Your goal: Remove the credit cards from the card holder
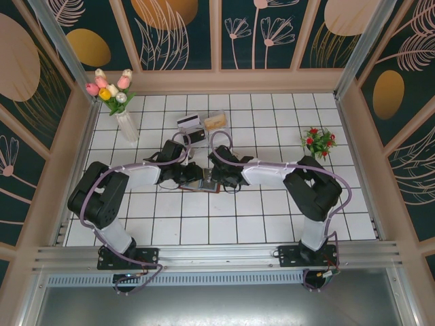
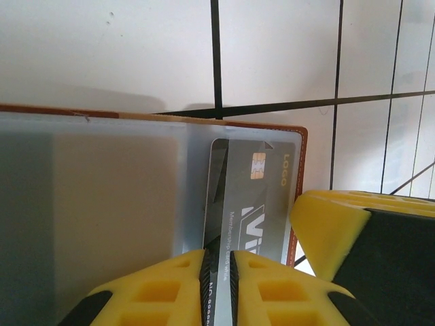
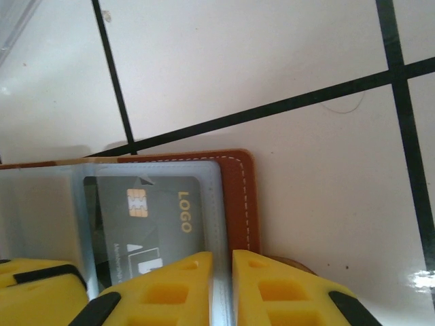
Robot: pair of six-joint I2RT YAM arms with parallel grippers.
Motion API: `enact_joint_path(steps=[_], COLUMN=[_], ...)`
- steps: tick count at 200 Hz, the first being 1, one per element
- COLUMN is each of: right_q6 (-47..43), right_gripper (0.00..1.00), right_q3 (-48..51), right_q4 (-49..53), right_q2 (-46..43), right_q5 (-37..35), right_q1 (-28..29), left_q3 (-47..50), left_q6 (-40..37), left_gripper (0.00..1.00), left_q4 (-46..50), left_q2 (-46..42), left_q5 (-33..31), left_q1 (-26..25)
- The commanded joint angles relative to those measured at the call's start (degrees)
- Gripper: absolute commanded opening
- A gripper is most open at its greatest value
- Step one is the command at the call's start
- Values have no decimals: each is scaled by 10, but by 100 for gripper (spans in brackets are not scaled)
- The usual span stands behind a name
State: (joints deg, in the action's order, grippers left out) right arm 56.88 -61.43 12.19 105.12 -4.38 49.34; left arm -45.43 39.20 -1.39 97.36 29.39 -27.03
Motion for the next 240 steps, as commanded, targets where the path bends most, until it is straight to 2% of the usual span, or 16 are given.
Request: enact_joint_path(steps=[1, 66, 168, 208, 240], right_q6=[-12, -17, -20, -19, -18], right_gripper=[17, 16, 16, 16, 16], right_q3=[-4, -6, -10, -11, -3], right_q4=[5, 3, 0, 0, -6], right_q2=[18, 30, 38, 39, 35], right_q5=[8, 15, 28, 26, 27], right_q1=[-5, -4, -4, -5, -7], left_q3=[-14, -19, -19, -25, -33], left_q6=[-19, -22, -28, -44, -74], left_gripper=[20, 22, 15, 9, 2], left_q4=[14, 14, -11, 6, 50], left_q2=[5, 43, 42, 35, 29], left_q5=[7, 6, 49, 40, 2], left_q1=[-3, -3, -3, -3, -1])
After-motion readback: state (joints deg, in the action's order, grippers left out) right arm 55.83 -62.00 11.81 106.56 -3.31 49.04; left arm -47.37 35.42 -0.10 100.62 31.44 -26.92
